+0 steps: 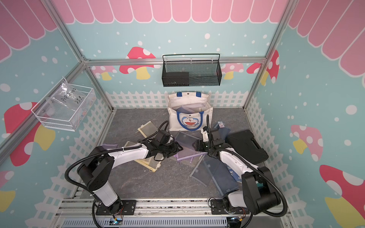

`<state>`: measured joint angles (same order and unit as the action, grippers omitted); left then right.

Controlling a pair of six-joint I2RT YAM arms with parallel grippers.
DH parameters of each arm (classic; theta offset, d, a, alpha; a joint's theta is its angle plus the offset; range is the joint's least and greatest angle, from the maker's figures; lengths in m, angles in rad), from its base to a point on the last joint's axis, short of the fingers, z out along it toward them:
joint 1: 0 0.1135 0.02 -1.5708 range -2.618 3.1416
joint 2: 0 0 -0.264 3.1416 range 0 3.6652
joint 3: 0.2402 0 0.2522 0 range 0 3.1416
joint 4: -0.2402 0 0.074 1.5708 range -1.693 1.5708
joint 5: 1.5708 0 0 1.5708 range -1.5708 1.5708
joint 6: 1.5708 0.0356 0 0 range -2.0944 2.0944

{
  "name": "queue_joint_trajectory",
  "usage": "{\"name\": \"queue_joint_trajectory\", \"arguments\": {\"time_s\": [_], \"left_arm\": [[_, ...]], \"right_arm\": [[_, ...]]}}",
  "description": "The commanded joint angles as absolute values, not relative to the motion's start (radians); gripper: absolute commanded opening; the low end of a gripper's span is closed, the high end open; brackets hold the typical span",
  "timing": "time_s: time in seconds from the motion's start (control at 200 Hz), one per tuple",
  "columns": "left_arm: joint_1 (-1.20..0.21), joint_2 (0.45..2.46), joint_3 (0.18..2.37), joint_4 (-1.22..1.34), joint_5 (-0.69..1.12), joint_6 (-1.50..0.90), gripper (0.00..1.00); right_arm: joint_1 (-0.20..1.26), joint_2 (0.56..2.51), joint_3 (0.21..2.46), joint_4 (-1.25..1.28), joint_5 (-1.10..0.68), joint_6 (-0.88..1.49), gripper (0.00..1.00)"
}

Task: Put the pencil pouch into the canvas bag
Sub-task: Adjust the pencil pouches at the center of the board, then pick up the pencil pouch.

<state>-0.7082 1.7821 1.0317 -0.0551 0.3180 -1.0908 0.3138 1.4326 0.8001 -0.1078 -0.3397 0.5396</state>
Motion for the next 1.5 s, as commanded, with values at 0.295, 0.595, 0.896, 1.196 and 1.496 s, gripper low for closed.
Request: {"name": "queue_joint_trajectory", "arguments": {"time_s": [0.295,0.595,0.896,1.196,1.496], "left_arm": [[-0.735,1.937,1.077,0.19,0.207,-1.369,0.52],[-0.733,2.026,1.08,0.303,0.139,-1.441,0.5],[-0.735,2.087,1.068,0.444,0.124,-1.466,0.35],[-0.735,2.115,1.036,0.539,0.108,-1.479,0.15],[-0.722,2.06,1.013,0.56,0.155,-1.394,0.0]], "right_arm": [[0.305,1.608,0.782,0.01,-0.411,0.493,0.49],[0.308,1.597,0.631,0.1,-0.506,0.554,0.43],[0.309,1.532,0.512,0.14,-0.571,0.582,0.41],[0.318,1.49,0.476,0.147,-0.61,0.595,0.41],[0.319,1.254,0.553,0.003,-0.592,0.571,0.46]]}}
